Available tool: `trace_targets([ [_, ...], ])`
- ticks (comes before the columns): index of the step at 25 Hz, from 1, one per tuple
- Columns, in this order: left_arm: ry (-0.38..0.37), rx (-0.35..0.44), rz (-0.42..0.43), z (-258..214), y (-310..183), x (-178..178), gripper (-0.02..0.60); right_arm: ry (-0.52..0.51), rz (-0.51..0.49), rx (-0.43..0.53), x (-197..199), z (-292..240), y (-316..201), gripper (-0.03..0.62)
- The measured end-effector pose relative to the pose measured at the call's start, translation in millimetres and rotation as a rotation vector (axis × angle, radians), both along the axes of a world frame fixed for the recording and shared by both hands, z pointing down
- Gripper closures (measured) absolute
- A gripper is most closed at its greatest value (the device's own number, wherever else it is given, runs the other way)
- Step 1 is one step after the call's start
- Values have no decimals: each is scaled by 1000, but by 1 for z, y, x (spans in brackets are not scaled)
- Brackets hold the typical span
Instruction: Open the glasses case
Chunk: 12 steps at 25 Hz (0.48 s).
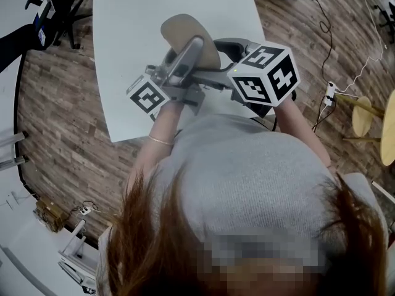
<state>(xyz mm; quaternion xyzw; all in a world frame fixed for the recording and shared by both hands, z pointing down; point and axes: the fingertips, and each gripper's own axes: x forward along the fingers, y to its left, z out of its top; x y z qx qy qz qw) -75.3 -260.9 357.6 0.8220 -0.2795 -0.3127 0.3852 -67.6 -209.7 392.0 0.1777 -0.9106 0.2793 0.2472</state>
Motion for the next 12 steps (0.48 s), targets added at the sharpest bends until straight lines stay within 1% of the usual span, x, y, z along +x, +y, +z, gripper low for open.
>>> trace_targets([
  [2,-35,5,-4,2,0,4,258,36,5,2,-2,8,-2,196],
  [6,-85,-22,-26,10,-2,1,258,27,12,-30,-6,16,-3,210],
  [8,-154,-47,-33,18,-4,3,255,29,25,-40,-5,22,-4,224],
  [10,-248,-75,-46,26,-7,3,247,30,42,-47,-4,29,-5,226],
  [12,-335,-113,-76,36,-10,-2,212,23,59,-65,-3,35,-5,227],
])
